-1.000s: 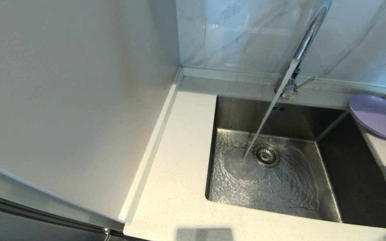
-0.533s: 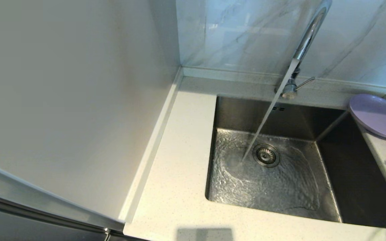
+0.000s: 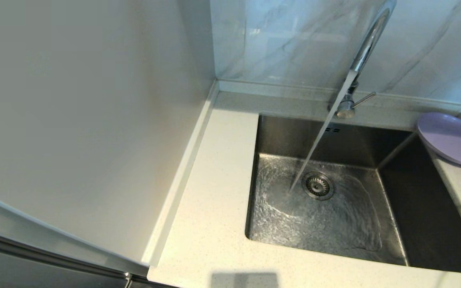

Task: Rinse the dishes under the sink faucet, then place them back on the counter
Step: Pick up the bowl

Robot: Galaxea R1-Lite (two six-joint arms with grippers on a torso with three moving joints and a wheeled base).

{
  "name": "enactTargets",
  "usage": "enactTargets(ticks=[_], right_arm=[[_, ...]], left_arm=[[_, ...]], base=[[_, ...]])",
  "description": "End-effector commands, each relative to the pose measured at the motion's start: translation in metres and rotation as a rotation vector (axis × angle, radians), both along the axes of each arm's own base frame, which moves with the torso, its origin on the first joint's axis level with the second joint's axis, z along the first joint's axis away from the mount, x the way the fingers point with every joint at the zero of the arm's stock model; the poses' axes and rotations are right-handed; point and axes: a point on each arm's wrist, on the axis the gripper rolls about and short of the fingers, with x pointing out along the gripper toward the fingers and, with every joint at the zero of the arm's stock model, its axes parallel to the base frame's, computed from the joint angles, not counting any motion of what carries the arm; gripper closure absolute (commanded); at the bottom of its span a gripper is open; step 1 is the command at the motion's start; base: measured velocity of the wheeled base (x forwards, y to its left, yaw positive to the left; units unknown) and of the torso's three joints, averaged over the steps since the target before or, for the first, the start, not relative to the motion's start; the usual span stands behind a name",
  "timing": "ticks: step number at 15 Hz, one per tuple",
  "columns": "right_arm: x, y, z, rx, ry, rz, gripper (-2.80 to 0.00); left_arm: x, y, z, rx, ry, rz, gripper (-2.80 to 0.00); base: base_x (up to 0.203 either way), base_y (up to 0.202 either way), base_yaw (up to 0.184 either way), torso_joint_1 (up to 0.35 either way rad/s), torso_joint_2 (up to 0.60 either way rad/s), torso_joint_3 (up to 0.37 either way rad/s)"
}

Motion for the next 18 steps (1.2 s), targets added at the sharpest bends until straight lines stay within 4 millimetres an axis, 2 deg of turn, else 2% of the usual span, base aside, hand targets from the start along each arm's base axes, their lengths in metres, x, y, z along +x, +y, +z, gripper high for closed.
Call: enactTargets(ticks=[1, 5, 8, 13, 18], right_arm=[[0.006, -0.003, -0.007, 0.033, 0.023, 0.011, -2.8], [0.021, -0.006, -0.018, -0.003, -0.014, 0.04, -2.8], [0.031, -0.015, -0.032, -0.04, -0.044, 0.039, -2.8], [0.032, -0.016, -0.044, -0.023, -0.013, 0.034, -2.8], [0.036, -0.019, -0.047, -0.018, -0.007, 0.035, -2.8]], left_arm=[[0.0, 0.0, 0.0, -0.001, 0.0, 0.001, 0.0], [0.0, 0.0, 0.0, -0.001, 0.0, 0.0, 0.0], [0.0, 0.0, 0.0, -0.001, 0.0, 0.001, 0.0], [0.0, 0.0, 0.0, -0.001, 0.0, 0.001, 0.0], [0.0, 0.0, 0.0, -0.001, 0.0, 0.001, 0.0]], base=[[0.0, 0.0, 0.0, 0.0, 0.0, 0.0], [0.0, 0.0, 0.0, 0.0, 0.0, 0.0], [0.0, 0.0, 0.0, 0.0, 0.0, 0.0], [0.0, 0.0, 0.0, 0.0, 0.0, 0.0], [0.0, 0.0, 0.0, 0.0, 0.0, 0.0]])
